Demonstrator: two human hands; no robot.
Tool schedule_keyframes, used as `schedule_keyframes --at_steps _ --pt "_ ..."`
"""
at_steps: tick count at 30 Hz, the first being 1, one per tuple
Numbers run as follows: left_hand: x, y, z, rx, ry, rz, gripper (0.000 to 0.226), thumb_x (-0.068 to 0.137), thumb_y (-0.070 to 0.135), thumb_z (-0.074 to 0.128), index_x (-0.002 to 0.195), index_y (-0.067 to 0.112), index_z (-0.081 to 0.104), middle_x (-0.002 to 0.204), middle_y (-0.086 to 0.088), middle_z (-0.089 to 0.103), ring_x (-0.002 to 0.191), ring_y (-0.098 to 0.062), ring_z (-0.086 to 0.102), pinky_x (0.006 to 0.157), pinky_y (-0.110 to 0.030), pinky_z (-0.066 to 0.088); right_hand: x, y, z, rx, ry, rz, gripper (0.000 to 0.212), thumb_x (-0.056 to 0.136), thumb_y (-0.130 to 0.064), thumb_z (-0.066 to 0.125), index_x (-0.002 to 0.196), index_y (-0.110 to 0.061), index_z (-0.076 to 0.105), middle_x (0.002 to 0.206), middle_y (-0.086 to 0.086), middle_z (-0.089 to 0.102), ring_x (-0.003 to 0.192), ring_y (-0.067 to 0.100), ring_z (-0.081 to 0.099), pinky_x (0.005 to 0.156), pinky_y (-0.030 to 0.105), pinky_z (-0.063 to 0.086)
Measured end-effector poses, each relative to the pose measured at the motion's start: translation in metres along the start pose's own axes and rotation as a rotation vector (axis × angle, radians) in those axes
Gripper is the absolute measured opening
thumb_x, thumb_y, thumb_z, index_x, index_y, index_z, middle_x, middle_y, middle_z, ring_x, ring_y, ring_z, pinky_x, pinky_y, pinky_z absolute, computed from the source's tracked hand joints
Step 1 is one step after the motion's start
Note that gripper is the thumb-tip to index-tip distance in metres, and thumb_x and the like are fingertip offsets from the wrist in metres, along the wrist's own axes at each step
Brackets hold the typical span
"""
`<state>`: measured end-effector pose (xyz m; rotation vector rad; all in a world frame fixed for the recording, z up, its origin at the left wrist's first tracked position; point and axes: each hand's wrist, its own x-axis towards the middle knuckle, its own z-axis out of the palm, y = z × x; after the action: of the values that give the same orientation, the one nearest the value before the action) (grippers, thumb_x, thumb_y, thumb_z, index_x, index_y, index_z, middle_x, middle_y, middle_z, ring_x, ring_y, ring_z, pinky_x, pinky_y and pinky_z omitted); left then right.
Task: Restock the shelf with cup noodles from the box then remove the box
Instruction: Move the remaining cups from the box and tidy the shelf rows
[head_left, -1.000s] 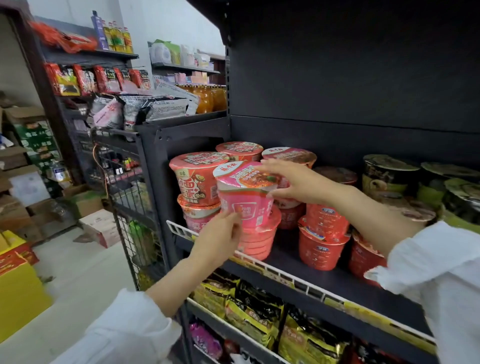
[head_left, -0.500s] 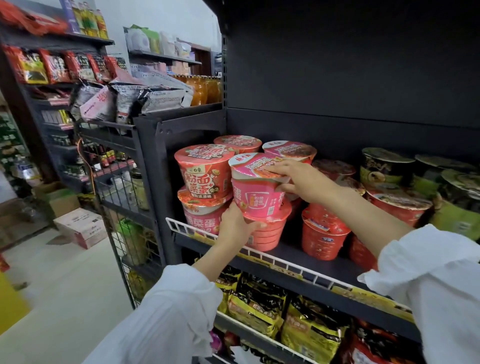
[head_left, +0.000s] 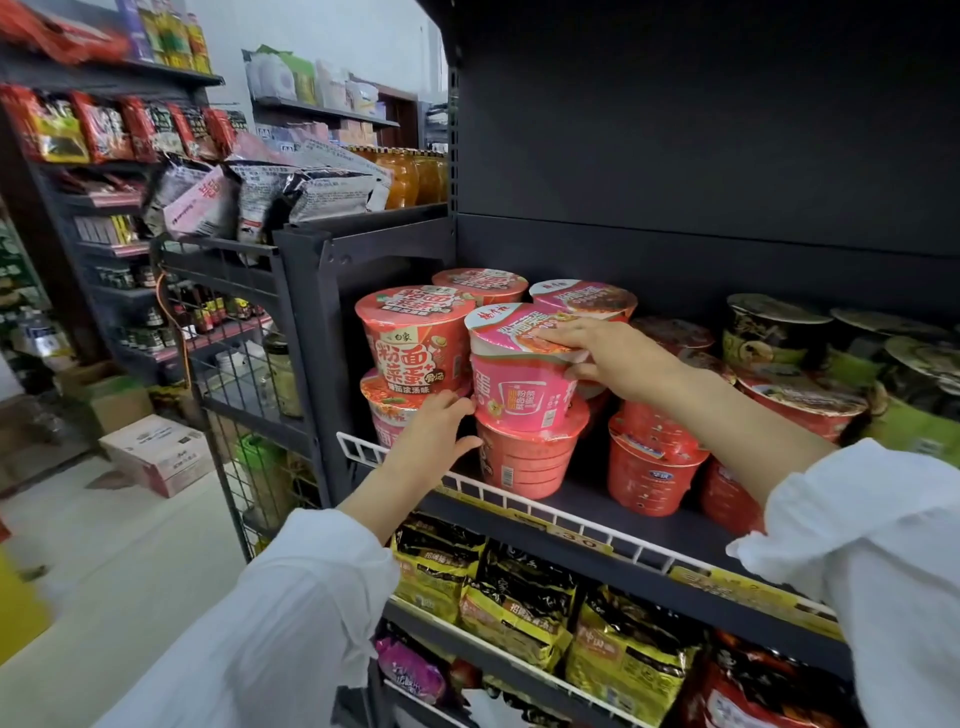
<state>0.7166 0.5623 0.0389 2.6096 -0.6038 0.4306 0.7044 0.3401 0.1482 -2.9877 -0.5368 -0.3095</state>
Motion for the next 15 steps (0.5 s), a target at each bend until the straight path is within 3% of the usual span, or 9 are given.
schedule_keyframes --at_steps 4,9,12,15 --pt "0.006 0.003 0.0 0.075 0.009 0.085 0.035 0.091 0.037 0.057 0.112 0.009 0.058 0.122 -0.003 0.053 0.113 -0.019 0.045 0.095 -0.028 0.04 -0.002 -0.007 -0.005 -0.075 0.003 0.017 0.058 0.09 -0.024 0.06 0.143 -0.034 0.037 0.143 0.002 0.044 0.132 0.022 0.041 0.104 0.039 0.04" --pt "0.001 0.007 0.004 0.182 0.088 0.155 0.044 0.091 0.044 0.053 0.116 0.008 0.056 0.123 -0.005 0.056 0.12 -0.022 0.049 0.094 -0.027 0.039 -0.002 -0.025 -0.013 -0.367 0.025 0.029 0.059 0.089 -0.046 0.054 0.144 -0.037 0.033 0.125 0.008 0.049 0.118 0.026 0.048 0.091 0.039 0.044" --pt "-0.007 0.012 0.008 0.242 0.168 0.176 0.043 0.09 0.048 0.052 0.111 0.01 0.055 0.112 -0.002 0.055 0.101 -0.019 0.054 0.077 -0.022 0.036 0.003 -0.041 -0.011 -0.416 0.08 0.036 0.058 0.086 -0.055 0.053 0.138 -0.031 0.045 0.119 0.011 0.052 0.116 0.028 0.048 0.09 0.038 0.04" --pt "-0.011 0.014 0.005 0.152 0.17 0.169 0.041 0.089 0.044 0.057 0.111 0.011 0.054 0.112 0.0 0.051 0.105 -0.018 0.049 0.085 -0.024 0.039 0.01 -0.052 -0.007 -0.412 0.116 0.045 0.054 0.084 -0.057 0.055 0.122 -0.018 0.058 0.116 0.014 0.052 0.114 0.029 0.046 0.091 0.038 0.039"
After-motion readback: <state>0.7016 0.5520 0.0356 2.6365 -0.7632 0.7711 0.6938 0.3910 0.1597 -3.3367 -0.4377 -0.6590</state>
